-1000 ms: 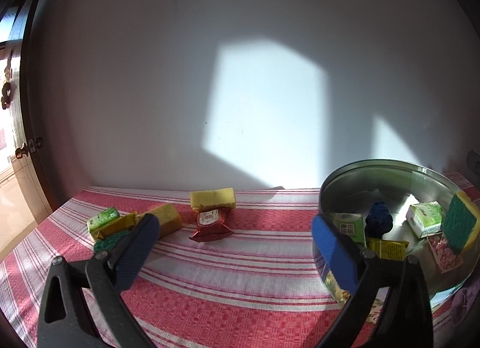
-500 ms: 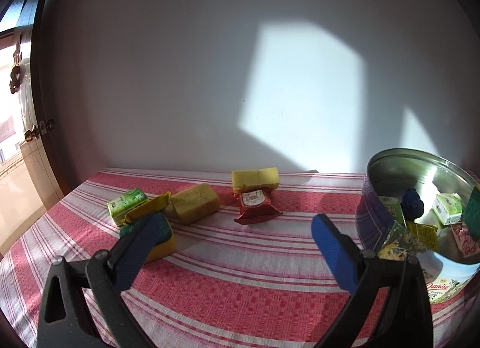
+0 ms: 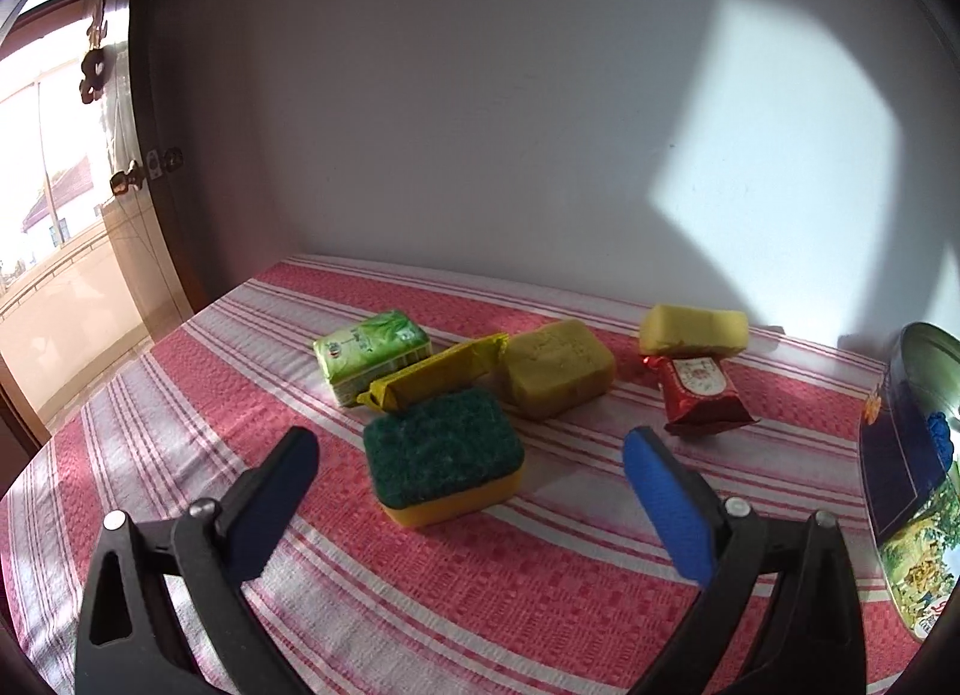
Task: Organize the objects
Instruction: 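Withdraw both open tools from the tin back toward the pile, then grasp the green sponge with the left tool while the right tool grasps the red snack packet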
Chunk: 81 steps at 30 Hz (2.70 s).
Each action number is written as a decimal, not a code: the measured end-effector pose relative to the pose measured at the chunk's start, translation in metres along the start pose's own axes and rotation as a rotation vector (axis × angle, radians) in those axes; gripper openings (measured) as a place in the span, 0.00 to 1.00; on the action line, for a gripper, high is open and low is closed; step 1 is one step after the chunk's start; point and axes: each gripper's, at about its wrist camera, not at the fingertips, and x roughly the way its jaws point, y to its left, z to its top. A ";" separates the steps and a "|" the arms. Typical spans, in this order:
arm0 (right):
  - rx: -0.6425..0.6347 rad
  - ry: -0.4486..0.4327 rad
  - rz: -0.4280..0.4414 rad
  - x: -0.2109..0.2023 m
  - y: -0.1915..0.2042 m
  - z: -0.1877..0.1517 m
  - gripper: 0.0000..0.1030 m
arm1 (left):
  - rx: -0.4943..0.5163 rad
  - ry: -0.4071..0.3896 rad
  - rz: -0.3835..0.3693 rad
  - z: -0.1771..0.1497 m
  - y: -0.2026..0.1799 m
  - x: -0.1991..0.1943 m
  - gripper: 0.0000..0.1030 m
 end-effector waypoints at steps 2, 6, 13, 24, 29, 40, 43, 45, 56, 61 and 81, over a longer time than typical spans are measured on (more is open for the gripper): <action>-0.006 0.014 0.032 0.001 0.012 -0.002 0.69 | -0.031 0.050 0.011 0.001 0.008 0.012 1.00; -0.020 0.035 0.095 0.005 0.035 -0.005 0.69 | -0.062 0.114 0.027 0.004 0.015 0.032 0.99; -0.057 0.075 0.157 0.013 0.068 -0.010 0.69 | -0.111 0.241 0.001 0.006 0.029 0.067 0.94; -0.070 0.144 0.225 0.030 0.102 -0.011 0.69 | -0.101 0.291 -0.137 0.005 0.035 0.082 0.74; -0.060 0.193 0.246 0.049 0.116 -0.013 0.69 | -0.060 0.292 -0.184 0.004 0.042 0.080 0.70; -0.065 0.359 0.258 0.109 0.150 -0.015 0.69 | -0.103 0.243 -0.187 0.011 0.084 0.049 0.69; -0.037 0.415 0.267 0.135 0.157 -0.016 0.69 | -0.114 0.173 -0.180 0.018 0.091 0.040 0.69; -0.028 0.449 0.256 0.154 0.161 -0.016 0.69 | -0.103 0.114 -0.170 0.022 0.088 0.032 0.69; -0.074 0.631 0.194 0.242 0.189 -0.020 0.69 | -0.057 0.015 -0.083 0.031 0.085 0.022 0.69; -0.115 0.649 0.188 0.252 0.199 -0.025 0.67 | -0.064 0.027 -0.061 0.029 0.091 0.027 0.69; -0.045 0.451 0.282 0.130 0.164 -0.027 0.43 | 0.027 -0.030 -0.081 0.017 0.067 0.019 0.69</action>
